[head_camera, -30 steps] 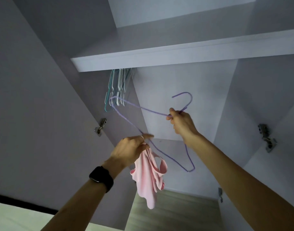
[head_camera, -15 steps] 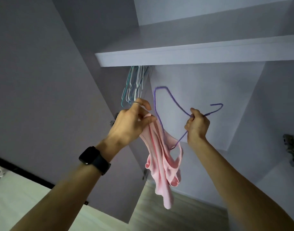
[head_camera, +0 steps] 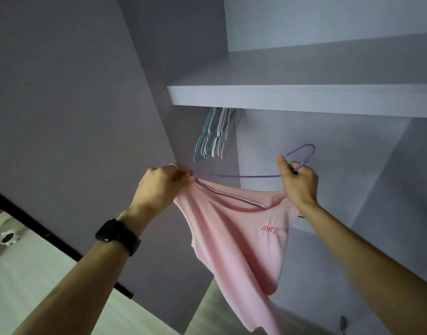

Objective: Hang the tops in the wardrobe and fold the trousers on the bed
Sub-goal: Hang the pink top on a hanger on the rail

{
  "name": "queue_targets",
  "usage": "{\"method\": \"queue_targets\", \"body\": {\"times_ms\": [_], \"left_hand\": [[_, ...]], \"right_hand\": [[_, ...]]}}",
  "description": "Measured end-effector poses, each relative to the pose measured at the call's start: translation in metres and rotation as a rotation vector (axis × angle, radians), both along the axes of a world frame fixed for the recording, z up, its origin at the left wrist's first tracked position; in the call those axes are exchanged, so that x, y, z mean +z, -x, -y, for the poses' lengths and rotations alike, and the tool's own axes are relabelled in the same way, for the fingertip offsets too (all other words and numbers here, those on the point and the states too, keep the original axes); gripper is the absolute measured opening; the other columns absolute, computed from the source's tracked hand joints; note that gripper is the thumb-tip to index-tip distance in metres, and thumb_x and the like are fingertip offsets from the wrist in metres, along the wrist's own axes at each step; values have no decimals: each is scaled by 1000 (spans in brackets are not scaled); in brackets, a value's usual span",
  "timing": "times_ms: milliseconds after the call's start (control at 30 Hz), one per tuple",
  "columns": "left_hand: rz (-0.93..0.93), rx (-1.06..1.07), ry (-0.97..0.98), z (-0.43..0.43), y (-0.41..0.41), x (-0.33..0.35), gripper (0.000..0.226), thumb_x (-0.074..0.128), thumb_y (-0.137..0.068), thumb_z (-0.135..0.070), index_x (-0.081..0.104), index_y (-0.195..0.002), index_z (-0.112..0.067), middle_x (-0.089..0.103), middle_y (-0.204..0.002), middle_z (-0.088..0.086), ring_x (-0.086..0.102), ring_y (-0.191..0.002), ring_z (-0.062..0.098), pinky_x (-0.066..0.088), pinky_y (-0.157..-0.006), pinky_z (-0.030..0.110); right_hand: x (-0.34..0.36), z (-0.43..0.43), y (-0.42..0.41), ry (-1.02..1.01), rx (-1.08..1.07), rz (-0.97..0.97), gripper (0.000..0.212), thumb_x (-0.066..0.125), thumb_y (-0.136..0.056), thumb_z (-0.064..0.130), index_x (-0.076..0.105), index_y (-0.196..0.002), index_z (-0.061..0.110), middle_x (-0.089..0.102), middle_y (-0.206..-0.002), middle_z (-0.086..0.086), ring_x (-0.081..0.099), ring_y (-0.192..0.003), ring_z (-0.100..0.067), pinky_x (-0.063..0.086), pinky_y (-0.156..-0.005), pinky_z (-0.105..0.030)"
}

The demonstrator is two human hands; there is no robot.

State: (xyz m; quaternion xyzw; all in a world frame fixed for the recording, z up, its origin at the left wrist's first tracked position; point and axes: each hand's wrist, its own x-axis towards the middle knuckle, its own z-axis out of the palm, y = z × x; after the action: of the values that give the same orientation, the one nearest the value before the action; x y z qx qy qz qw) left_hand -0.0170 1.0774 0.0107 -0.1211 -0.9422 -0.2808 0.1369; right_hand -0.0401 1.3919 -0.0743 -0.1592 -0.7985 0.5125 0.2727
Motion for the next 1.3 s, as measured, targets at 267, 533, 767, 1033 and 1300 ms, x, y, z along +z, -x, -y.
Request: {"method": "queue_targets", "body": {"times_ms": [267,533,767,1033,1300], "left_hand": [[2,140,0,1,15,12,14,67,-92,-46,75,-100,-37,75,-100,-13,66,-100,18,54,-85,37],[77,53,71,-22,32,8,20,72,-87,-52,73,-99,-37,70,-92,-18,64,-97,17,53,-83,34],[151,-51,-48,-9,37,-12,20,69,-94,-39,76,-110,-30,75,-104,-13,66,-99,11,50,-92,28],[41,-142,-21,-50,36,1,23,62,-96,-34,70,-118,-31,73,-111,-12,65,-103,12,48,-93,26],[73,-242,-142,-69,34,15,15,58,-101,-23,71,-100,-15,71,-81,-7,66,-70,9,51,-75,20]], "right_hand": [[19,9,10,-324,90,-49,64,59,-96,49,27,-56,11,30,-45,-5,32,-61,-36,26,-59,-35],[87,49,32,-534,322,-42,59,48,-103,49,41,-61,8,44,-51,-5,37,-62,-37,25,-62,-38],[110,52,38,-671,381,-99,58,47,-102,51,40,-61,10,42,-51,-5,35,-59,-35,21,-61,-37],[117,70,21,-607,486,-60,51,47,-103,47,36,-62,20,43,-51,5,40,-52,-19,28,-61,-35],[70,7,-9,-569,460,-148,34,55,-94,51,63,-116,26,69,-115,9,58,-105,-15,44,-96,-30]]}}
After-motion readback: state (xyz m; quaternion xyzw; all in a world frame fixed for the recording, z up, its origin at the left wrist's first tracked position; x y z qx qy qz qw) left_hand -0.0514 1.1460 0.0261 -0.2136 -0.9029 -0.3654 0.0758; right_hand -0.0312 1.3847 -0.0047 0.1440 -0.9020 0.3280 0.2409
